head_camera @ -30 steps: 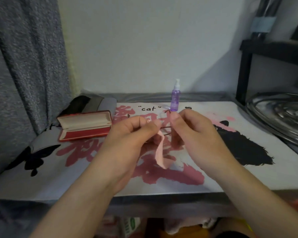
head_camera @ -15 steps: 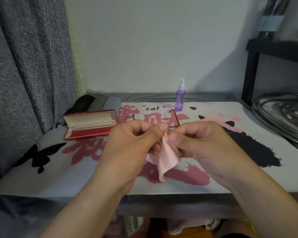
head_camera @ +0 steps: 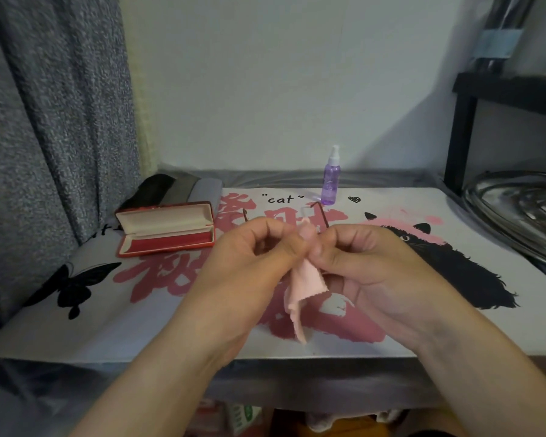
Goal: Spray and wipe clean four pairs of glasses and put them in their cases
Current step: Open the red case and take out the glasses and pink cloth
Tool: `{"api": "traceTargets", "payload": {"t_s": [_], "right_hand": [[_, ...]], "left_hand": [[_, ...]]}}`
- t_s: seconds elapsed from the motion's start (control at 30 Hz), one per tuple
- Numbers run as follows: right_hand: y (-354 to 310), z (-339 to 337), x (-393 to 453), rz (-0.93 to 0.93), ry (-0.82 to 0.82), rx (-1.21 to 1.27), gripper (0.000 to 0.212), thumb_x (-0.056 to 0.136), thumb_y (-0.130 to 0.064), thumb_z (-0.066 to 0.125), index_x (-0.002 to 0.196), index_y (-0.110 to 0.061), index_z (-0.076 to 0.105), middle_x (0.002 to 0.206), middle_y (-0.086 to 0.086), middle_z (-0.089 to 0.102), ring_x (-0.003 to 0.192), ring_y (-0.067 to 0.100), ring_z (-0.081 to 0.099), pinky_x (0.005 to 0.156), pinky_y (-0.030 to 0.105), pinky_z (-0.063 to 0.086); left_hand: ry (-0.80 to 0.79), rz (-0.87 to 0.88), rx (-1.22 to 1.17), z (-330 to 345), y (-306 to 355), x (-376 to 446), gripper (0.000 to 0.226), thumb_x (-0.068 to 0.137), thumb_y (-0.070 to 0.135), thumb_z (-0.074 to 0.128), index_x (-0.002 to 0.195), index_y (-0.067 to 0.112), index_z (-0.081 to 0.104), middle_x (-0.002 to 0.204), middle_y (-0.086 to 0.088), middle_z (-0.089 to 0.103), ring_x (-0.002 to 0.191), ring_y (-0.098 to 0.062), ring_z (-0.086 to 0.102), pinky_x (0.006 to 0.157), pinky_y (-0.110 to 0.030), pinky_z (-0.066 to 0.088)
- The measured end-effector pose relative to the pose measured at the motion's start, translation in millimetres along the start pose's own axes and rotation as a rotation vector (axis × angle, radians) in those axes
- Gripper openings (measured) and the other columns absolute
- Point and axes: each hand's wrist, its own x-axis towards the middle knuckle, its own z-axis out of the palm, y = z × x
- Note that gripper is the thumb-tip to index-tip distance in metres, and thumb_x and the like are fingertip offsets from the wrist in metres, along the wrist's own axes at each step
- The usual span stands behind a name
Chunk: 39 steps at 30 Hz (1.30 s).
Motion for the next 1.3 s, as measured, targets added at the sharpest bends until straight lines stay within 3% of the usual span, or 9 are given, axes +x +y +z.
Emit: {"api": "traceTargets", "payload": {"t_s": [0.13, 0.3, 0.4, 0.57, 0.63, 0.83, 1.07, 1.17, 1.3], "right_hand": [[-2.5, -5.6, -0.6, 0.007, -0.038, 0.035, 0.026, 0.076, -0.019, 0.072, 0.086, 0.005, 0.069, 0.085, 0.020, 0.067, 0.080, 0.027, 0.065, 0.074, 0.033, 0.057], [-4.9, -14.6, -2.1, 0.058, -0.058, 0.069, 0.034, 0.074, -0.017, 0.075, 0.093, 0.010, 0.070, 0.091, 0.023, 0.066, 0.089, 0.035, 0.059, 0.087, 0.047, 0.048], [-5.0, -15.7, -3.8, 0.055, -0.036, 0.106, 0.027, 0.081, -0.013, 0.075, 0.092, 0.011, 0.071, 0.091, 0.022, 0.066, 0.090, 0.037, 0.058, 0.089, 0.050, 0.046], [-2.6, -14.4, -3.3, 0.030, 0.037, 0.216, 0.033, 0.086, -0.016, 0.067, 0.100, 0.013, 0.064, 0.099, 0.029, 0.058, 0.095, 0.038, 0.054, 0.101, 0.059, 0.043], [-2.8, -15.3, -3.4, 0.015, 0.052, 0.215, 0.037, 0.085, -0.017, 0.067, 0.103, 0.015, 0.062, 0.093, 0.025, 0.058, 0.091, 0.035, 0.055, 0.094, 0.052, 0.049], [-6.3, -19.8, -8.5, -0.018, 0.102, 0.169, 0.019, 0.078, -0.021, 0.070, 0.075, -0.002, 0.070, 0.067, 0.011, 0.054, 0.069, 0.021, 0.052, 0.080, 0.038, 0.046], [-9.9, -27.7, -11.0, -0.009, 0.121, 0.080, 0.020, 0.078, -0.025, 0.070, 0.075, -0.005, 0.073, 0.089, 0.019, 0.064, 0.089, 0.030, 0.057, 0.089, 0.043, 0.051], [-11.7, -28.6, -12.7, -0.030, 0.116, -0.005, 0.019, 0.080, -0.024, 0.071, 0.073, -0.006, 0.073, 0.082, 0.017, 0.067, 0.085, 0.031, 0.061, 0.088, 0.043, 0.051], [-16.2, -31.0, -12.5, -0.057, 0.179, -0.100, 0.012, 0.080, -0.009, 0.073, 0.068, -0.010, 0.076, 0.076, 0.011, 0.073, 0.080, 0.023, 0.070, 0.085, 0.037, 0.057]], "left_hand": [[-0.050, -0.036, -0.069, 1.4, 4.4, 2.8, 0.019, 0.072, 0.030, 0.075, 0.078, 0.012, 0.074, 0.084, -0.010, 0.072, 0.083, -0.020, 0.065, 0.090, -0.041, 0.053], [-0.079, -0.071, -0.133, 2.8, 7.1, 6.5, 0.017, 0.077, 0.021, 0.070, 0.083, 0.005, 0.075, 0.088, -0.016, 0.074, 0.083, -0.022, 0.068, 0.087, -0.036, 0.058], [-0.100, -0.058, -0.099, 5.0, 5.5, 7.3, 0.027, 0.076, 0.022, 0.082, 0.096, 0.005, 0.074, 0.098, -0.019, 0.074, 0.090, -0.022, 0.070, 0.089, -0.037, 0.058], [-0.172, 0.063, 0.087, 11.0, -4.0, 3.8, 0.052, 0.067, -0.004, 0.088, 0.108, 0.020, 0.067, 0.105, -0.001, 0.073, 0.102, -0.015, 0.071, 0.085, -0.028, 0.057], [-0.136, 0.112, 0.124, 15.8, -6.2, 3.9, 0.048, 0.075, -0.008, 0.080, 0.110, 0.021, 0.064, 0.105, 0.002, 0.072, 0.102, -0.014, 0.070, 0.085, -0.027, 0.057], [-0.051, 0.120, 0.023, 16.8, -9.2, 11.6, 0.006, 0.077, 0.017, 0.074, 0.082, 0.019, 0.074, 0.091, -0.010, 0.075, 0.087, -0.023, 0.070, 0.087, -0.041, 0.057], [-0.124, -0.033, -0.168, 19.0, -8.9, 15.7, 0.015, 0.087, 0.025, 0.065, 0.085, 0.014, 0.075, 0.094, -0.013, 0.074, 0.089, -0.024, 0.071, 0.075, -0.029, 0.058], [-0.188, -0.034, -0.059, 24.6, -11.7, 16.9, 0.033, 0.081, 0.051, 0.077, 0.100, 0.025, 0.073, 0.110, -0.006, 0.074, 0.107, -0.026, 0.070, 0.095, -0.044, 0.055], [-0.205, 0.023, 0.180, 37.9, -9.4, 20.4, 0.042, 0.075, 0.037, 0.084, 0.112, 0.036, 0.067, 0.117, 0.007, 0.072, 0.114, -0.014, 0.067, 0.102, -0.044, 0.053]]}}
